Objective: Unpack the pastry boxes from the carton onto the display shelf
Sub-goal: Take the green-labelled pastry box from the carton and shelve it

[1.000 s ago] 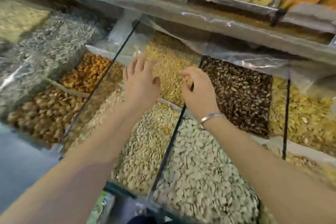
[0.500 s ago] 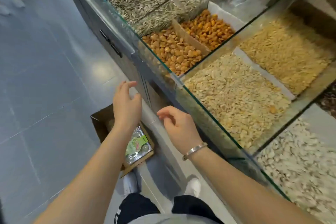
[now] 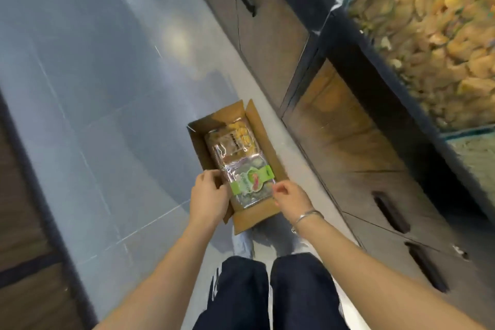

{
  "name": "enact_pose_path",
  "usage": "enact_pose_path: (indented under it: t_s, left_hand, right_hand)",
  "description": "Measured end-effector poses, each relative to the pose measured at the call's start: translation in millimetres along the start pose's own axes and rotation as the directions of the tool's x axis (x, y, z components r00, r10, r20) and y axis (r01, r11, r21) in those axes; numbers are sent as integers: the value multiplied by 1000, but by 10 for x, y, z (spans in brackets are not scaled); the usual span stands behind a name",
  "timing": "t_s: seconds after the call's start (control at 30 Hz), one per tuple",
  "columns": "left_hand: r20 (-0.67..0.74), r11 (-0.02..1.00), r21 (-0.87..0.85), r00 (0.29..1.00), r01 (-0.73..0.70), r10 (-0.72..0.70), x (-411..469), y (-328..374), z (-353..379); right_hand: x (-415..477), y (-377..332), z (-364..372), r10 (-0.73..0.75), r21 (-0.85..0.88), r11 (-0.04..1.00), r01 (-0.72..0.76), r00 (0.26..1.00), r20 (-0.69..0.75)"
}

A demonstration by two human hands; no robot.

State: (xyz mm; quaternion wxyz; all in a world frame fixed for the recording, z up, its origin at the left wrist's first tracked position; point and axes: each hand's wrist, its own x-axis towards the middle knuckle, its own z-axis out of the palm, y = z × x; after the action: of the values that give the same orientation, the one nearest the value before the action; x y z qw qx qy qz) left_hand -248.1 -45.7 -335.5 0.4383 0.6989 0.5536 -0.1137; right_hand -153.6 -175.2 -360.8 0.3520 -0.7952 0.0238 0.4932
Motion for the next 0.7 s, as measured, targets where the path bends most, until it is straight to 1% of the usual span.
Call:
enact_pose_path:
  t_s: [0.1,0.17,0.23,0.3,0.4,0.47,0.57,0.63,0.7]
  left_hand:
    - [28,996,45,997,73,-74,394,-403,295]
    - [49,988,36,987,149,-151,670,-648,543]
    - [75,967,-42,966,250,-247,961,-901,815]
    - [116,924,-133,931,359,-345,1280,-1194,1147]
    - [149,866,-189,885,464,-442,1776,-1648,1664]
    - [164,838,-218,865,501,-474,2091,-1901,1977]
    - [184,777,-306,835,549,-518,2595,-2340,2508]
    - [188,752,-328,820,572,-541,2834,-2444,2738]
    - [161,751,-344,824,563,-544,3025,-2491,2905]
  right_hand:
    - [536,278,230,124,-83,989,-123,992,3]
    - [911,475,348,154,-149,977,-154,988,-12]
    - [1285,625,425,159,-230,960,-158,987,-17]
    - [1695,805,504,161,-304,940,-153,987,-1]
    - [2339,1162,610,148,-372,917,-145,989,-22]
    - [2721,1410,707,190,-345,918,-194,981,-47]
    - [3349,1834,909,252,-281,923,-262,965,-74]
    - [3705,2041,1034,304,-273,907,-320,947,-101]
    - [3983,2172,1174,376,-242,881,-405,913,-158]
